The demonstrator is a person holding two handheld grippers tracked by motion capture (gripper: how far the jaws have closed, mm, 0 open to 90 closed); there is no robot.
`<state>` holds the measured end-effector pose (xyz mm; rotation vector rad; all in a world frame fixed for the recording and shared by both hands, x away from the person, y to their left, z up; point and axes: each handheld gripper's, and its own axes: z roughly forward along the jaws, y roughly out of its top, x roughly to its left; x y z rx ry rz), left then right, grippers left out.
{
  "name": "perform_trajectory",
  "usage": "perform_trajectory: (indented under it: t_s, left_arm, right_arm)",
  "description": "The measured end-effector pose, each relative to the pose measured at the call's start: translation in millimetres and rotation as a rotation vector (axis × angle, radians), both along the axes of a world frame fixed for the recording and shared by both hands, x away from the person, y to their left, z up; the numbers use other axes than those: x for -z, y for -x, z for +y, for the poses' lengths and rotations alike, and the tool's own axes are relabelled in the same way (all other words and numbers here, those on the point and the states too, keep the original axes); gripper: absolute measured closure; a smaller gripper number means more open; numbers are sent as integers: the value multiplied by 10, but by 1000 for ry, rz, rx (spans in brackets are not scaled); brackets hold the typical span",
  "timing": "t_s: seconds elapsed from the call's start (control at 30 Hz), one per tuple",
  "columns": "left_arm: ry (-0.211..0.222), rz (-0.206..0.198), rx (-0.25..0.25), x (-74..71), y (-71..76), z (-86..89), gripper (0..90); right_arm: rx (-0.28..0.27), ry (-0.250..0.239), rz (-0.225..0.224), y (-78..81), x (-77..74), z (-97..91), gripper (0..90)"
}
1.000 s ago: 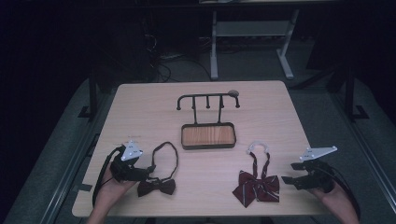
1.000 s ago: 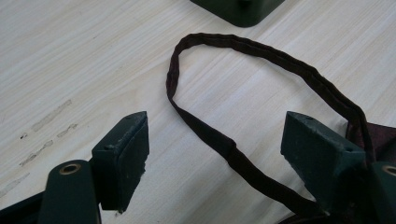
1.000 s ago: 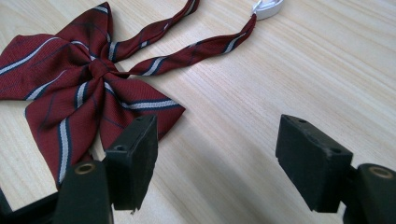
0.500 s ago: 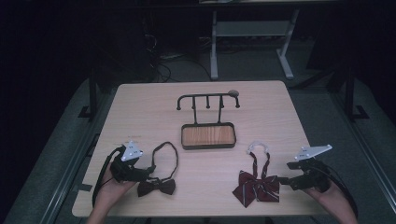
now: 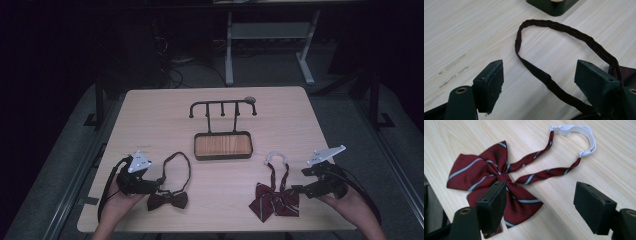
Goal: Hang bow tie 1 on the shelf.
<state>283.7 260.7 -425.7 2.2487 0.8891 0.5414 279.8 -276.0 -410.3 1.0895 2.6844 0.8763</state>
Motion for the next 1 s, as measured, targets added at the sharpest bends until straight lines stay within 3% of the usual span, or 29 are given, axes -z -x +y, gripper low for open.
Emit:
perform_trajectory:
  t_s: [0.17,0.47,0.7,1.0]
  left_arm:
    - [11,-8,-6,-13,5,10,238]
    - [-2,-2,3,-8,2,4,238]
    - [1,1,2,-4,-2,14,238]
    - [1,6,2,6,-13,31,238]
  right_arm:
    - [-4,23,16,-59,-68,75,306]
    - [-28,64,-5,-162,-195,227,330]
    - [-49,93,15,-263,-189,320,354]
    - [-40,117,53,-521,-141,404,392]
